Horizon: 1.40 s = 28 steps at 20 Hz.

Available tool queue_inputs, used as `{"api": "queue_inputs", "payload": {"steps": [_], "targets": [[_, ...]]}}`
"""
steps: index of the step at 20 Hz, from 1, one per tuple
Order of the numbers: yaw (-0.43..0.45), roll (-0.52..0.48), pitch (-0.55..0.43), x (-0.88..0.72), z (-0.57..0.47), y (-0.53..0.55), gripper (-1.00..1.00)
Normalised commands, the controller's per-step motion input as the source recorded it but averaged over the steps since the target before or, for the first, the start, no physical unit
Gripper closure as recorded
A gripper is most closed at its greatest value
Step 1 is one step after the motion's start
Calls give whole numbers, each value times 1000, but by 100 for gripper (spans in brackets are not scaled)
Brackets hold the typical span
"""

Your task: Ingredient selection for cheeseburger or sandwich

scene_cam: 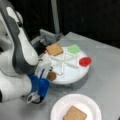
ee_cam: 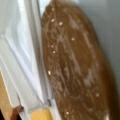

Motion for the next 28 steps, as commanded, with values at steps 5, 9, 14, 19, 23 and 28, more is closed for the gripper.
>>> {"api": "queue_inputs", "payload": {"steps": [5,9,14,19,23,28], "targets": [[-38,154,-138,-64,19,80,-100],[-48,145,-131,-76,43,101,-100],[-54,117,-142,-70,22,83,-100],[-66,100,-154,-71,4,79,-100],[-74,88,-160,-68,-15,62,-100],[-74,74,-139,-95,22,41,100]]}}
